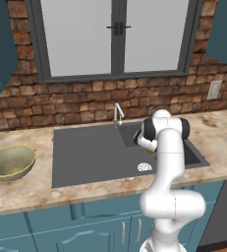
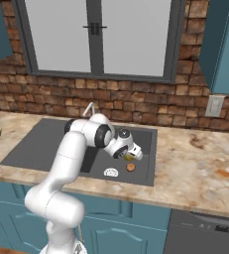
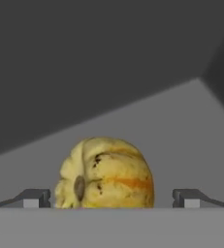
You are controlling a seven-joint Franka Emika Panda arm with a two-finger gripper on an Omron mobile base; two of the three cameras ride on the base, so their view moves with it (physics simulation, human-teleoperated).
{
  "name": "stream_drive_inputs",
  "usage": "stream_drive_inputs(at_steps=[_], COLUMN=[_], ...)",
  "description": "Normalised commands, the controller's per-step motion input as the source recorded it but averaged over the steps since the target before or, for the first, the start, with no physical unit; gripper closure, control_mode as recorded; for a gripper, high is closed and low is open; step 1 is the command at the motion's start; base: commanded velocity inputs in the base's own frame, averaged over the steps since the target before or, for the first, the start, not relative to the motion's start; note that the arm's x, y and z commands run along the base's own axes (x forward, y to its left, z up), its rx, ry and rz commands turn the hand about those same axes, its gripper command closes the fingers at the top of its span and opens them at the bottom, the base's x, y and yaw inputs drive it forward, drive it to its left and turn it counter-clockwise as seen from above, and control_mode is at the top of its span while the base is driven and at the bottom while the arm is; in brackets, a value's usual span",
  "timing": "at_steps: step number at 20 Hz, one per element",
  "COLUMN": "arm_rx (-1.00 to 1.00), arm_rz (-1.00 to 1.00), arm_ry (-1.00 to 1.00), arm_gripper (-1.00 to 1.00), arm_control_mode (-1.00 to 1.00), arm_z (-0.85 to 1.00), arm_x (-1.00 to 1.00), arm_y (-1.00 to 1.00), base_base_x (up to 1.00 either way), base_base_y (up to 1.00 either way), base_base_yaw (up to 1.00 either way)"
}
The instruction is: Remove the tangerine and squash from the sink. Then move the bowl and cup from the counter to the sink for washing.
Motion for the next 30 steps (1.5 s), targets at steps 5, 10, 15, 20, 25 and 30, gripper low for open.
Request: stream_drive_inputs(at_steps=[5, 10, 15, 20, 25, 30], arm_rx=[0.00, 0.02, 0.04, 0.07, 0.11, 0.08], arm_rz=[-0.01, -0.03, -0.07, -0.10, -0.14, -0.17], arm_ry=[0.01, 0.07, 0.20, 0.26, 0.21, 0.12], arm_gripper=[-1.00, -1.00, -1.00, -1.00, -1.00, -1.00], arm_control_mode=[-1.00, -1.00, -1.00, -1.00, -1.00, -1.00], arm_z=[-0.11, -0.14, -0.18, -0.18, -0.14, -0.12], arm_x=[0.24, 0.20, 0.09, -0.01, -0.16, -0.25], arm_y=[0.00, 0.00, 0.00, 0.00, 0.01, 0.01], base_base_x=[0.00, 0.00, 0.00, 0.00, 0.00, 0.00], base_base_y=[0.00, 0.00, 0.00, 0.00, 0.00, 0.00], base_base_yaw=[0.00, 0.00, 0.00, 0.00, 0.00, 0.00])
